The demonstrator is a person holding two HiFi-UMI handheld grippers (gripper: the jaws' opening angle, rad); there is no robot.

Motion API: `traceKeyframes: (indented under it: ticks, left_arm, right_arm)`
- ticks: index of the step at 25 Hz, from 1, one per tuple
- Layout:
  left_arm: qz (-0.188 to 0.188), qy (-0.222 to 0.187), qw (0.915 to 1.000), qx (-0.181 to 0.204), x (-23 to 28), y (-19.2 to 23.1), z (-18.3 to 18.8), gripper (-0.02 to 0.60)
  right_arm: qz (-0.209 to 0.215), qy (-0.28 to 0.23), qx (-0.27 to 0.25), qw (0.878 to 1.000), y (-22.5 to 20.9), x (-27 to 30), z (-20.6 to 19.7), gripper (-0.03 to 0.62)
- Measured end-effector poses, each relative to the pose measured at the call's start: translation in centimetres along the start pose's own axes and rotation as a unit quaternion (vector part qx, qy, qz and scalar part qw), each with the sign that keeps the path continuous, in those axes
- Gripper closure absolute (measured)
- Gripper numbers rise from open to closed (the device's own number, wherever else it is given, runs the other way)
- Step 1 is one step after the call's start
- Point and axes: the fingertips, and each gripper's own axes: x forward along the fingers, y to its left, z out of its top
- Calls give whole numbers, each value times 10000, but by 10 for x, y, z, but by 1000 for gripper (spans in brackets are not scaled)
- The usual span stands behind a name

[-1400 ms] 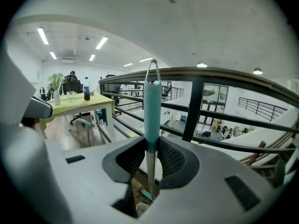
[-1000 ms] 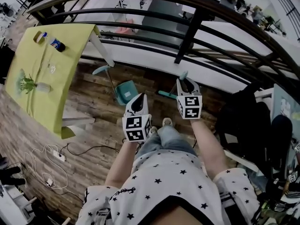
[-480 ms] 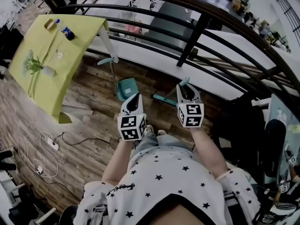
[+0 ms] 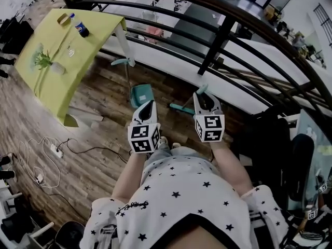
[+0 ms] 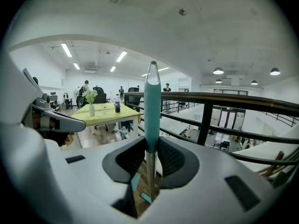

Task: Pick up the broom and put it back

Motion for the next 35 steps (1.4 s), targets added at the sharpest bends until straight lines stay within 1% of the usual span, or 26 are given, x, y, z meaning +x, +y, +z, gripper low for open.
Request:
traceKeyframes:
  ticks: [2, 5, 11, 19, 23, 27, 30, 35]
  left_arm:
    - [-29, -18, 10000, 10, 0, -2, 2, 572]
    - [-10, -89, 9999, -90, 1, -5, 5, 571]
    - [287, -202, 9993, -132, -5, -8, 6, 571]
    - [801, -393, 9954, -362, -33, -2, -2, 571]
    - [1099, -469, 9918, -456, -49, 9, -7, 571]
    - [1435, -560, 9863, -596, -68, 30, -9, 571]
    - [1708, -621, 9806, -735, -84, 54, -6, 572]
    - [1992, -662, 9735, -911, -107, 107, -6, 571]
  right_arm:
    - [10, -14, -5, 10000, 0, -1, 1, 517]
    - [51, -36, -19, 10000, -1, -4, 2, 517]
    - [239, -61, -79, 9997, 1, -7, 4, 517]
    - [733, -68, -257, 9970, 21, -11, 5, 517]
    - [1047, -66, -363, 9938, 42, -7, 5, 517]
    - [1388, -54, -487, 9891, 70, 2, 8, 517]
    - [1659, -35, -588, 9844, 98, 12, 16, 517]
    - [2007, -26, -735, 9769, 158, 33, 29, 517]
